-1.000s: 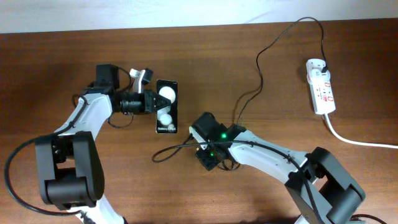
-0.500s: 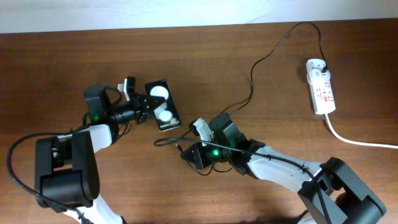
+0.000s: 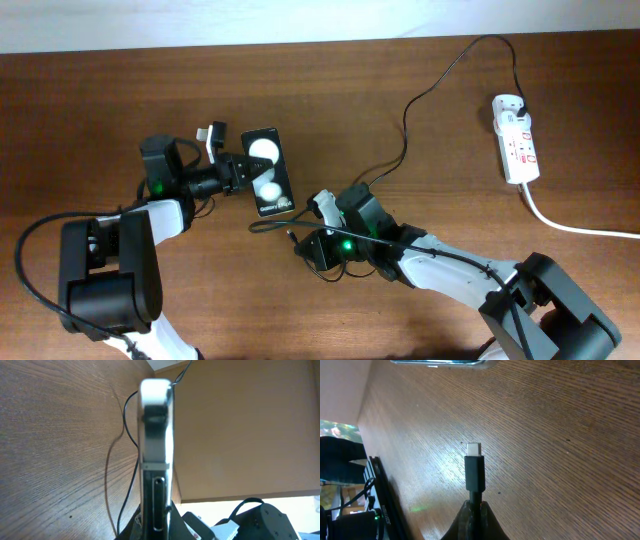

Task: Plug charger to phone and switch on socket
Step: 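Lift the cable end and move it toward the phone's bottom port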

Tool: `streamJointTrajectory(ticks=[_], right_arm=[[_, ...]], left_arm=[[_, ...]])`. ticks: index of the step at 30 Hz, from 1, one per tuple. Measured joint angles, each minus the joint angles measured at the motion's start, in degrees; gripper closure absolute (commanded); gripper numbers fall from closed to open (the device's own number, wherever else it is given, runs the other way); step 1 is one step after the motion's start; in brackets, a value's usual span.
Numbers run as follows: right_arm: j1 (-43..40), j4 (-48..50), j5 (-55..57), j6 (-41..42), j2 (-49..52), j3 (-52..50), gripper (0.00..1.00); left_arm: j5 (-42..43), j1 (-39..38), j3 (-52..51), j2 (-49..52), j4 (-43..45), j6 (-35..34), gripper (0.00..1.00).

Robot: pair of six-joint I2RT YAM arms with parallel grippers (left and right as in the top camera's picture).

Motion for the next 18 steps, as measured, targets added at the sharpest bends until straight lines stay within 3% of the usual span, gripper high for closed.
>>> streamJointTrajectory(ticks=[6, 18], right_arm=[[0.0, 4.79, 0.24, 0.0, 0.0, -0.17, 0.96], [0.0, 8.96, 0.74, 0.02, 0.0, -0.2, 0.96]], left_arm=[[-0.07, -0.74, -0.02, 0.0, 0.24, 1.84, 1.0], [-3.54, -1.07, -0.07, 0.0, 0.22, -9.44, 1.0]])
